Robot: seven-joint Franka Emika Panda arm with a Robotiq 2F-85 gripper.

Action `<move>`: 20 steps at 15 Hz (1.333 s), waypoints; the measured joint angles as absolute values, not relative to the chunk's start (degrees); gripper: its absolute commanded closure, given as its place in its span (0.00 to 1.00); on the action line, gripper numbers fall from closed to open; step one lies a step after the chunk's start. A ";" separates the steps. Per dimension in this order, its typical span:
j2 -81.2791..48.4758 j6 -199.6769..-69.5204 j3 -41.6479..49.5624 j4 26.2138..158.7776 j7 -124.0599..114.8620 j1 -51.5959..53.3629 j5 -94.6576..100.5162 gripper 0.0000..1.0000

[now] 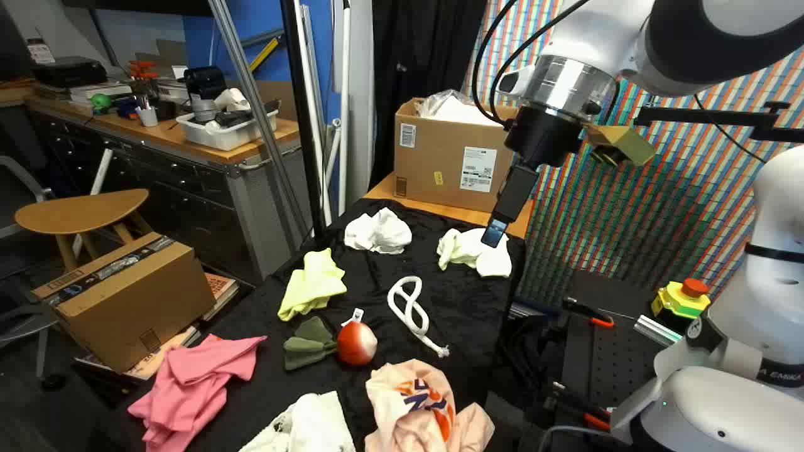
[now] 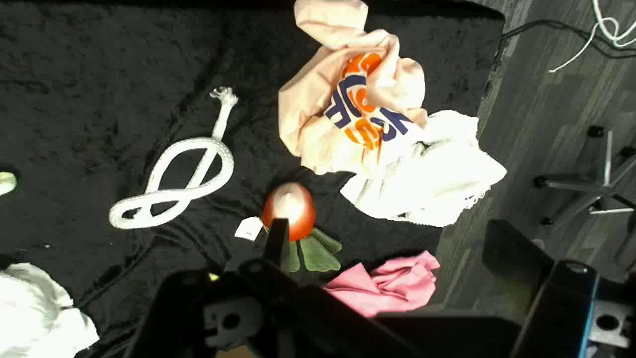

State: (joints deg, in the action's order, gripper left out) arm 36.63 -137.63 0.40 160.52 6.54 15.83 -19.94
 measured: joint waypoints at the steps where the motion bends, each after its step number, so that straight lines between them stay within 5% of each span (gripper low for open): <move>1: 36.62 -137.63 0.40 160.45 6.54 15.83 -19.94 0.00; 20: 28.97 -147.03 1.63 159.17 4.63 5.14 -15.14 0.00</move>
State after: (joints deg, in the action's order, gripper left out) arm 28.97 -147.03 1.63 159.17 4.63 5.14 -15.14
